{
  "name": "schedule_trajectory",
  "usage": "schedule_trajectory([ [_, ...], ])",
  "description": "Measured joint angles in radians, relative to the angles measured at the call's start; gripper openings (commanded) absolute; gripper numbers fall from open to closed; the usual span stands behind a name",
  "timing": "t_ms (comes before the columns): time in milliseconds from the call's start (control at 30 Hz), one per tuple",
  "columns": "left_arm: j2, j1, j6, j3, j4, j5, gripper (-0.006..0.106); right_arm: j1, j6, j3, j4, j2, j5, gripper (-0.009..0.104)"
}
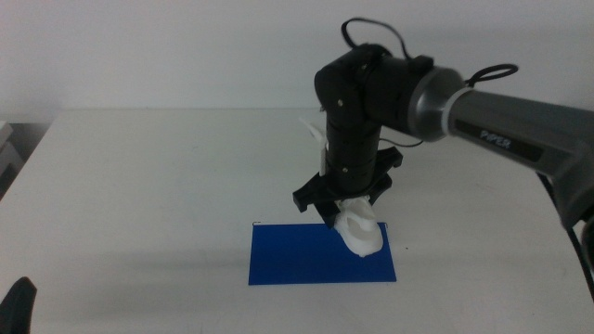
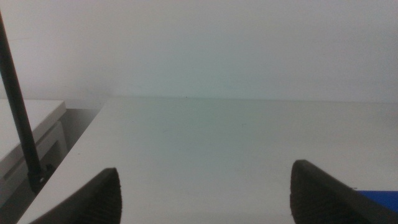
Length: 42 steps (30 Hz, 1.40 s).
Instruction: Use one arm to grab the shoe from the table and place it on the mat.
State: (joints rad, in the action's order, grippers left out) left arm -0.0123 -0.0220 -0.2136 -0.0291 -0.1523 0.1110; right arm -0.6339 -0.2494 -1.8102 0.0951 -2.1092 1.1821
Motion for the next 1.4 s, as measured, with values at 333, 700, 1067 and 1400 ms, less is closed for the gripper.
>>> schedule_trajectory([
  [333, 0.0, 0.0, 0.0, 0.0, 0.0, 0.0, 0.092, -0.005, 0.162, 0.0, 0.001, -0.014, -0.016, -0.004],
  [700, 0.0, 0.0, 0.0, 0.0, 0.0, 0.0, 0.092, -0.009, 0.908, 0.0, -0.19, -0.014, -0.027, -0.004],
  [1067, 0.0, 0.0, 0.0, 0.0, 0.0, 0.0, 0.092, -0.01, 1.117, 0.0, -0.25, -0.014, -0.031, -0.004],
  [1400, 0.0, 0.0, 0.0, 0.0, 0.0, 0.0, 0.092, -0.01, 1.117, 0.0, -0.256, -0.049, -0.072, -0.004],
])
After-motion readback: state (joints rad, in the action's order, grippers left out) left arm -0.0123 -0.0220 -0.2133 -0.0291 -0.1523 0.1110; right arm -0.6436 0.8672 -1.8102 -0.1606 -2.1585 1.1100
